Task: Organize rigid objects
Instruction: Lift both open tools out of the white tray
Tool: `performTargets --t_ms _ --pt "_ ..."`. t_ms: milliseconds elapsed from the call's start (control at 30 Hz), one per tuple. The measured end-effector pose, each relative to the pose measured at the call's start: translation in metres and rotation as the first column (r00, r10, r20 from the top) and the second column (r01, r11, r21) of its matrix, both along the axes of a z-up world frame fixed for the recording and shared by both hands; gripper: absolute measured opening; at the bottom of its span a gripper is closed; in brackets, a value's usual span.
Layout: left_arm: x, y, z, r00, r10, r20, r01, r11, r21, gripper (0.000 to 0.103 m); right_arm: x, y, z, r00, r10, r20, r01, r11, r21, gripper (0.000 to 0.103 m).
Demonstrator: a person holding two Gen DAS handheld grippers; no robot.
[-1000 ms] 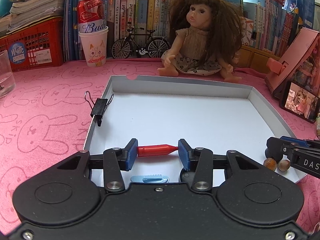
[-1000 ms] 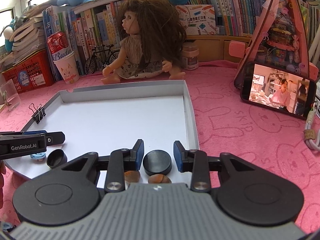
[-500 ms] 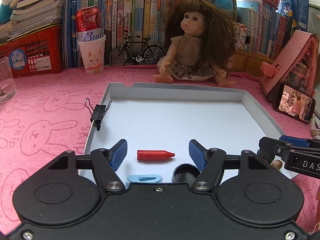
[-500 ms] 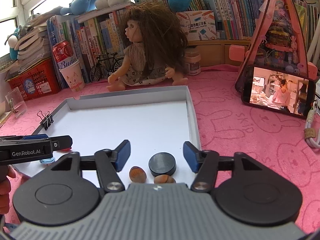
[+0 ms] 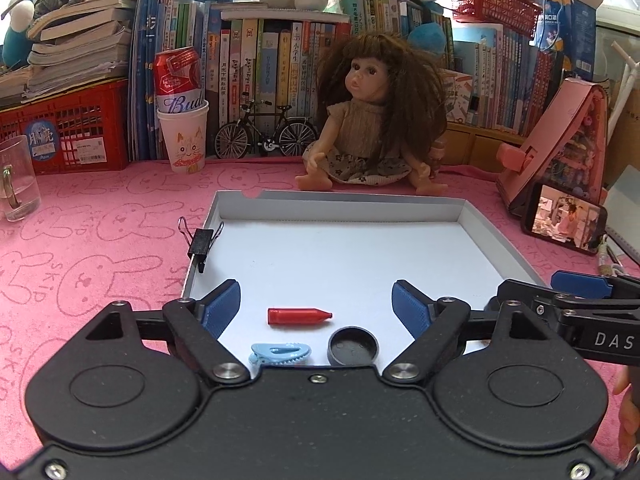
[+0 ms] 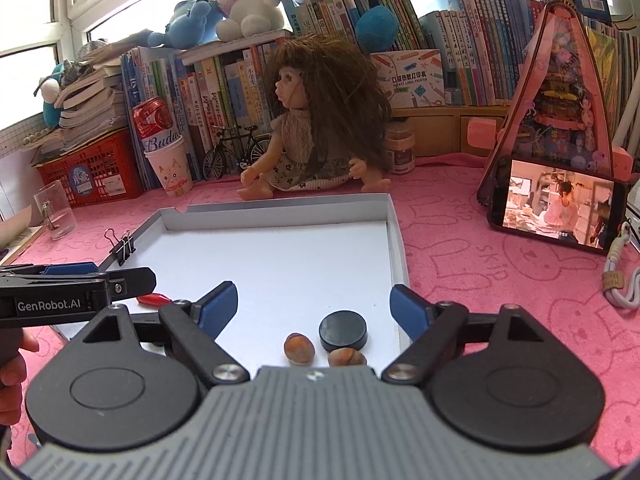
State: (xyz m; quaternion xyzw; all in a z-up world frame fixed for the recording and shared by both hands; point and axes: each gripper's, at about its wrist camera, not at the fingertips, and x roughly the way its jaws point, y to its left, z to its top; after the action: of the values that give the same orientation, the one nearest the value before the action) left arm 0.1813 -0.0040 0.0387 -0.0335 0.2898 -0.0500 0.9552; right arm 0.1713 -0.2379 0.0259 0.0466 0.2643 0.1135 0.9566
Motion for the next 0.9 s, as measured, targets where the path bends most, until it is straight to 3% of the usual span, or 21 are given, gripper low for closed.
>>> performTargets --t_ms 367,900 --pt "-0.031 0.003 0.006 0.999 -0.027 0.023 0.027 1.000 -0.009 0.083 -0.022 -0.001 0.006 0.999 -0.006 0.052 0.007 1.000 -0.020 0.103" --pt "-0.067 0.004 0.005 0.998 -0.058 0.037 0.058 0.998 -0.010 0.084 -0.054 0.001 0.008 0.995 0.031 0.098 -0.029 0.999 -0.016 0.103"
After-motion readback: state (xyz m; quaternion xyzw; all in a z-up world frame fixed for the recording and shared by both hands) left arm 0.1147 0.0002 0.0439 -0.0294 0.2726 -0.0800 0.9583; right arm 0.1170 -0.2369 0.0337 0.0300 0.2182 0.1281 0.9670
